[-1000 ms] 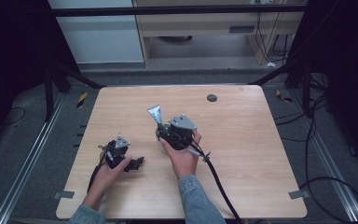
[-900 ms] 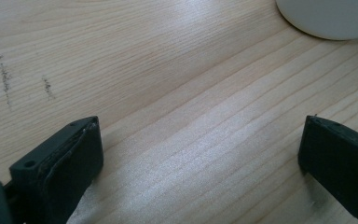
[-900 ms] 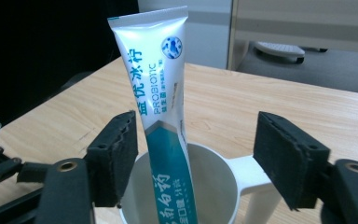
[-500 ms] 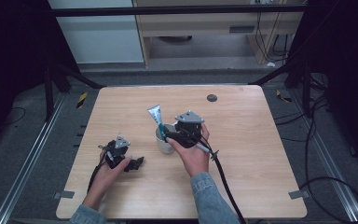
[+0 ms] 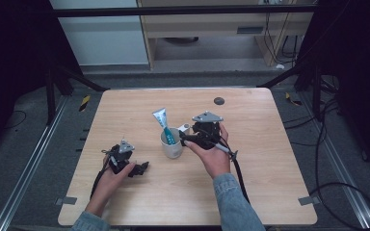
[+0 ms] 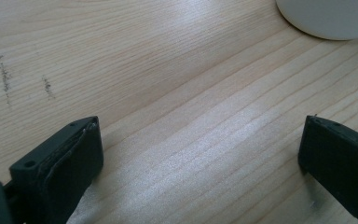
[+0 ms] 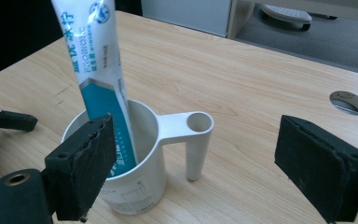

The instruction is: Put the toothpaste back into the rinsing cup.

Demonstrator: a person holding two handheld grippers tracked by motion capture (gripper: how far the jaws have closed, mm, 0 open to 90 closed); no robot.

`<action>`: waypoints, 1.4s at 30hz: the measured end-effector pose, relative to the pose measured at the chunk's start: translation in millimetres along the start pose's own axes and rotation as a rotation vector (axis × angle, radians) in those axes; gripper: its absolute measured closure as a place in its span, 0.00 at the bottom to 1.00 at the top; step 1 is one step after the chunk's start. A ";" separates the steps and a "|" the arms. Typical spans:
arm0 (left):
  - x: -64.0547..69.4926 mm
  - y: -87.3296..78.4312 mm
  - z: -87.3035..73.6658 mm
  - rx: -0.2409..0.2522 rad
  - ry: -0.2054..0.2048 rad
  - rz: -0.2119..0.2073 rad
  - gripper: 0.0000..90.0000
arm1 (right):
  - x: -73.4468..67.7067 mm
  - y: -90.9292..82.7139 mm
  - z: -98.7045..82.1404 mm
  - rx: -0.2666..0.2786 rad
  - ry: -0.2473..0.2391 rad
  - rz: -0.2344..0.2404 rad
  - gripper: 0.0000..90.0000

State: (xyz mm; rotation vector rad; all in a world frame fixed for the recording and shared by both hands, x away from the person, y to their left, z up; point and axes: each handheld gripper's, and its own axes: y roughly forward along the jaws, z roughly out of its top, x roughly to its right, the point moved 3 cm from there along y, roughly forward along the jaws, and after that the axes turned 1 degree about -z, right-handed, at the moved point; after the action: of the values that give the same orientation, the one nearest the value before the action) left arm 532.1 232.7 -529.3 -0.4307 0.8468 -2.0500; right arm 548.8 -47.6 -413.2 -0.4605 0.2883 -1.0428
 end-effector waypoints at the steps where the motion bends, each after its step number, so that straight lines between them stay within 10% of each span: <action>1: 0.0 0.0 0.0 0.000 0.000 0.000 0.00 | 0.0 0.0 0.0 0.000 0.000 0.000 0.14; 42: 0.6 0.7 0.7 0.000 -0.005 0.005 0.00 | 96.4 -50.2 -10.0 -0.051 0.021 -0.128 0.14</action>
State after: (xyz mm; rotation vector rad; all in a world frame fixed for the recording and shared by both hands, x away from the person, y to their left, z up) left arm 532.6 231.7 -529.4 -0.4329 0.8436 -2.0435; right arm 552.4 -155.6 -398.2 -0.5190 0.3080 -1.1674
